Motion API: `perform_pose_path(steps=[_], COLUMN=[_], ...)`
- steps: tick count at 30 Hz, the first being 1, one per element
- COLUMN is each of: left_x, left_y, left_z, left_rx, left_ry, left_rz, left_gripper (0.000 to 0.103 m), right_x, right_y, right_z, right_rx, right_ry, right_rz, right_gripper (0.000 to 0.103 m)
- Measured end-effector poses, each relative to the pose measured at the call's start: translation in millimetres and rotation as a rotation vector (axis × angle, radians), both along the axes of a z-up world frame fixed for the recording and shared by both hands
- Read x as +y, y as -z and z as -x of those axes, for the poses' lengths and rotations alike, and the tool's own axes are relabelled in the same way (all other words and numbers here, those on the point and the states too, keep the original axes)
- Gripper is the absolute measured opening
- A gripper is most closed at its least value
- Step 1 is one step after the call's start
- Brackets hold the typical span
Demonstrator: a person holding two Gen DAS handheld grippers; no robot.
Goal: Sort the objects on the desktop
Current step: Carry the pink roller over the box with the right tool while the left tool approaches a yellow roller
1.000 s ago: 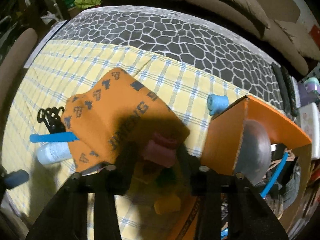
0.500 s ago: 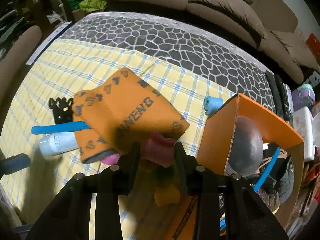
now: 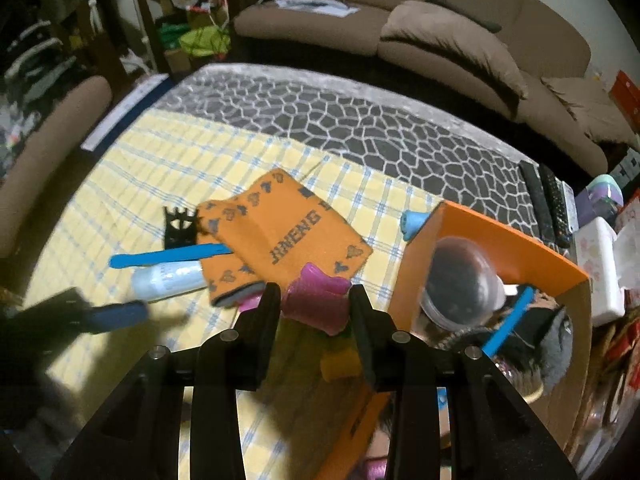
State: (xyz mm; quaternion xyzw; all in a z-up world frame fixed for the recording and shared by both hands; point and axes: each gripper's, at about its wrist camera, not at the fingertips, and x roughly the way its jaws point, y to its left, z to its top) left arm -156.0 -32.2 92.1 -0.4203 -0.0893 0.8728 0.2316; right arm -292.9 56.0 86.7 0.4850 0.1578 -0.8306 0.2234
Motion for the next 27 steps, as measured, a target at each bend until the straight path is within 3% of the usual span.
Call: perform_pose_path(steps=[8,19,25,27], left_x=[59.1,116.5,130.7,128.1], left_y=[14.2,57.8,66.9,67.8], left_z=[1.7,35.3,45.7,49.9], left_rx=[0.119,0.062,0.039,0.031], left_ry=[0.170,0.321,0.345,0.328], left_rz=[0.140,0.310,0.348,0.335], left_gripper=[0.070,0.055,0.040,0.027], right_x=[50.6,129.0,163.4,170.9], right_y=[-31.9,-26.6,-13.0,-8.3], right_z=[-32.3,-60.3,-67.4,-69.9], right_rx=[0.030,0.018,-0.001,-0.008], right_ry=[0.000,0.052,0.090,0.100], right_rz=[0.077,0.089,0.087,0.091], right_gripper=[0.036,0.036,0.036,0.036])
